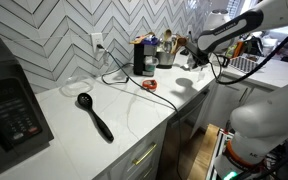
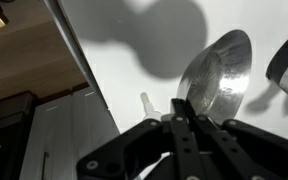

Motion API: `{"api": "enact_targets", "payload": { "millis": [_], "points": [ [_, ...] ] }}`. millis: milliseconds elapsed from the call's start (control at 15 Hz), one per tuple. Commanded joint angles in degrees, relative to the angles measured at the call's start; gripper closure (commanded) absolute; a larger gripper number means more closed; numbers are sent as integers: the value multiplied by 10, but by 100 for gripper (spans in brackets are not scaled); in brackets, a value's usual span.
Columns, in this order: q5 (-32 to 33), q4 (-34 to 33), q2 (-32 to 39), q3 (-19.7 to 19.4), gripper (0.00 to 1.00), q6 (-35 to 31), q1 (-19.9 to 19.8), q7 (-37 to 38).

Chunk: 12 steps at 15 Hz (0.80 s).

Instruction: Shift the silver bowl to the right

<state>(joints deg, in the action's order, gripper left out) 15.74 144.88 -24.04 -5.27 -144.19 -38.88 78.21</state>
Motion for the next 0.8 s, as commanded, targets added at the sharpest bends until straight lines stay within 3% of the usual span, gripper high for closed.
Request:
{"api": "enact_targets", "payload": {
  "millis": [0,200,400,467,733],
  "points": [
    [43,30,37,-1,99,-105,-36,61],
    [95,51,68,27,99,-175,-70,116],
    [37,58,71,11,99,-164,-32,81],
    [59,52,72,16,97,-159,-43,86],
    [50,53,74,15,97,-159,-35,86]
  ]
}}
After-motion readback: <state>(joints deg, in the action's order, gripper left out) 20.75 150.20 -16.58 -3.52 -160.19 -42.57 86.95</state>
